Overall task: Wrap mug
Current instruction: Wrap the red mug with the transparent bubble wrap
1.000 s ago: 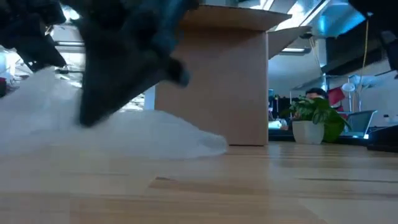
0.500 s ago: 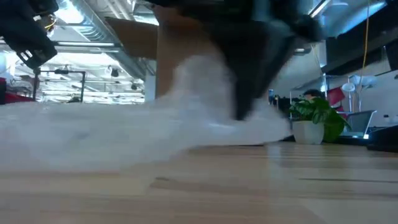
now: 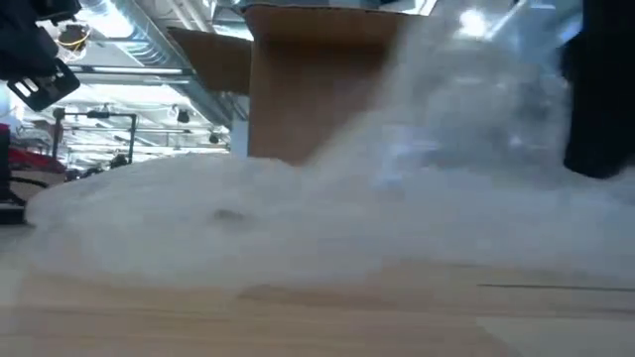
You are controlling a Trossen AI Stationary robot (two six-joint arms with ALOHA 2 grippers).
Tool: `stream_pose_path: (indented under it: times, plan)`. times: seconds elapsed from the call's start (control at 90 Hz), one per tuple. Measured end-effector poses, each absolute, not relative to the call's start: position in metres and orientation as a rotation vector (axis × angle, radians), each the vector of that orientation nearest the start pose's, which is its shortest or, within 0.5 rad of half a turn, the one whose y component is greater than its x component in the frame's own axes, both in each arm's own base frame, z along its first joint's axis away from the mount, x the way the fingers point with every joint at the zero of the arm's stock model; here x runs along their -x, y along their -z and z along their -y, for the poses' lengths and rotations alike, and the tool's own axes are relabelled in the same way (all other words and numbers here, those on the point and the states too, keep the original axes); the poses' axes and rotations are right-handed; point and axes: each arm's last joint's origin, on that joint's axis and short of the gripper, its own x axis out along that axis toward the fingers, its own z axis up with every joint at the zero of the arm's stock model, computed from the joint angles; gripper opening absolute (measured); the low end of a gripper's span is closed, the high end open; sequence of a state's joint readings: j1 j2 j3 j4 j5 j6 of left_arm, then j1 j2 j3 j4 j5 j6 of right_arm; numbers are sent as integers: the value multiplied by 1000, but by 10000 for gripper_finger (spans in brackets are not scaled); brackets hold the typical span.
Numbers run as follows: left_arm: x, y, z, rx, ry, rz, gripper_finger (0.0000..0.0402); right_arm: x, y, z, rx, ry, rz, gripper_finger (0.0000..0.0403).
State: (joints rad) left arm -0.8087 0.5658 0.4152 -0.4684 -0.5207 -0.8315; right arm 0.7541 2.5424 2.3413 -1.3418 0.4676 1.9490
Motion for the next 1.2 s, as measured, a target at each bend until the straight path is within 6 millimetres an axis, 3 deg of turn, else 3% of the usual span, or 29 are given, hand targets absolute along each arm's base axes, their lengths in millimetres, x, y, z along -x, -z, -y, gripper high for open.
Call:
stream_pose_path:
  times: [0.211,0.333,0.533,0.711,0.967,1.2]
  plan:
    - [-95,-215,87,429,104,-555,0,-427,-169,-302,-766,659,-796,0]
    - [-94,-215,90,421,129,-562,0,-444,-169,-280,-740,667,-795,0]
    - [-92,-214,91,389,148,-565,0,-448,-170,-279,-635,580,-832,8]
    - [-92,-214,91,335,163,-559,7,-449,-170,-278,-589,549,-856,39]
    - [-92,-214,91,267,182,-551,43,-455,-169,-267,-552,538,-881,97]
    - [-96,-213,95,207,197,-547,78,-462,-170,-263,-581,501,-884,113]
